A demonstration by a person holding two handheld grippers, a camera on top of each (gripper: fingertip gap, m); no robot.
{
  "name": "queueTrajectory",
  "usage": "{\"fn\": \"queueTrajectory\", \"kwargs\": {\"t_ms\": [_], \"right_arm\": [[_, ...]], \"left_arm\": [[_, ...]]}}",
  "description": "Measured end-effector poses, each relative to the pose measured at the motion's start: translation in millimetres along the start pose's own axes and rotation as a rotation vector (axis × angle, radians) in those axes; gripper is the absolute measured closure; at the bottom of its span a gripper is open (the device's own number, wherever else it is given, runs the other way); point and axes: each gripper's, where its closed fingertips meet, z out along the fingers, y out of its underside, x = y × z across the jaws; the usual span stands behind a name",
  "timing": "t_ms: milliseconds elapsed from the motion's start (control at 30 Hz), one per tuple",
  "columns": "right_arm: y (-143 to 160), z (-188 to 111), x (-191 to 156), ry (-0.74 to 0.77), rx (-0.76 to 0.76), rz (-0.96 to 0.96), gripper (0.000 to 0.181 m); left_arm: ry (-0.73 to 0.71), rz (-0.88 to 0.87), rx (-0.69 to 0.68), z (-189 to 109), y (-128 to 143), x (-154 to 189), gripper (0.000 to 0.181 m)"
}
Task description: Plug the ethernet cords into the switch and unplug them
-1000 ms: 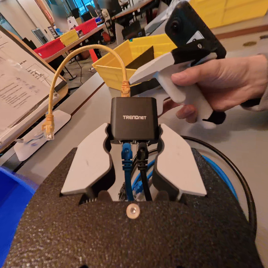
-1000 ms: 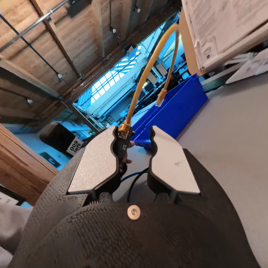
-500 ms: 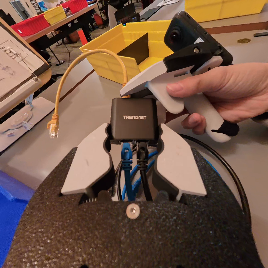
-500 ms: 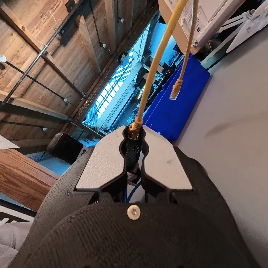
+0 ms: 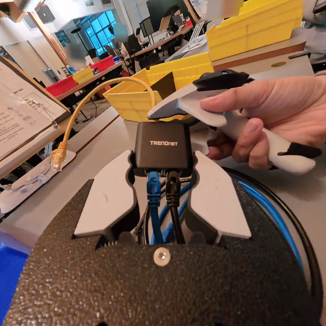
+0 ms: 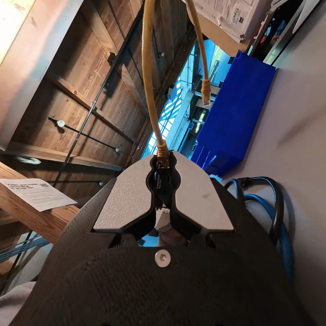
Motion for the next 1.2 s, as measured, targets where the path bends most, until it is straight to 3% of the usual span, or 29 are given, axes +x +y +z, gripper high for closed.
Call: {"fn": "queueTrajectory", "kwargs": {"t_ms": [333, 467, 767, 1200], "right_arm": [[-4, 0, -4, -0.026, 0.047, 0.095, 0.168], [-6, -2, -2, -0.018, 0.075, 0.075, 0.168], [0, -1, 3, 0.063, -0.105, -0.071, 0.165], [3, 2, 2, 0.025, -0.049, -0.018, 0.168]], "left_arm": [[-0.033, 0.069, 0.038, -4, -4, 0, 0.120], [-0.023, 0.011, 0.007, -3, -4, 2, 0.120], [-0.019, -0.055, 0.008, -16, -8, -12, 0.120], [-0.034, 0.029, -0.061, -12, 1, -9, 0.120]]}}
